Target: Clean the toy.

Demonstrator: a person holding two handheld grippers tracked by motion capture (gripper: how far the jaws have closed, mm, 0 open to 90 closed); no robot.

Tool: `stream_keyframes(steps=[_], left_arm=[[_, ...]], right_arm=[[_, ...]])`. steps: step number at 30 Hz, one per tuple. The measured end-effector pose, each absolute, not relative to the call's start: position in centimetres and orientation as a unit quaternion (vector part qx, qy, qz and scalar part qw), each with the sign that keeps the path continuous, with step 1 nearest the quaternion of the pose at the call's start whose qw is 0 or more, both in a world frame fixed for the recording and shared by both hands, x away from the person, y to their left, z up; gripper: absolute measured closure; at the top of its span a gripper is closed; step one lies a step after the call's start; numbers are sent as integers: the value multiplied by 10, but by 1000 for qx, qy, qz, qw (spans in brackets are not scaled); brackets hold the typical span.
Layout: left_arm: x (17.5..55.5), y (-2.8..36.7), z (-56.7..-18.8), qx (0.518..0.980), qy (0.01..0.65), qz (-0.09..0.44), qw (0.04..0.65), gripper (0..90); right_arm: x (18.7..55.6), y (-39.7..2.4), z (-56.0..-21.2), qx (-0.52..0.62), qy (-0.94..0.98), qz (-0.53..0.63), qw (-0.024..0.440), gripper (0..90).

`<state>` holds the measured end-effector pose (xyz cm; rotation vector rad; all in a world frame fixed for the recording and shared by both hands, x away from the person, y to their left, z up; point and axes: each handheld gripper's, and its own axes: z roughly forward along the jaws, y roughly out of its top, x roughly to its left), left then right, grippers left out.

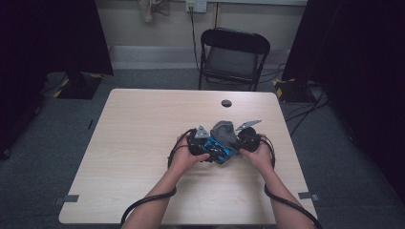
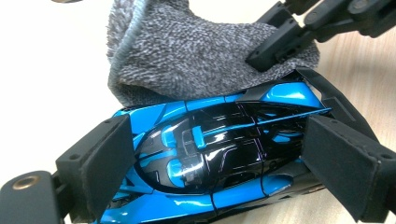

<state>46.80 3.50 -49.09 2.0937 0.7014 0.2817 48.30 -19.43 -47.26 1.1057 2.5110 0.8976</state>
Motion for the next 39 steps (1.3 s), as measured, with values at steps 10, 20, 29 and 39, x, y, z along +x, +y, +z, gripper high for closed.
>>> stream_keyframes(steps=[10,20,29,39], left_arm=[[468,35,-491,843,282,115,443,92],[468,36,-492,842,281,114,445,92],[468,35,-491,844,281,114,443,92],[468,35,-492,843,279,114,445,92]], right_arm=[[471,-206,-466,386,864,297,125,777],[460,-229,-451,401,849,313,139,778],[477,-227,-435,419,827,337,160,779],[502,-198,-435,418,827,335,173,778]])
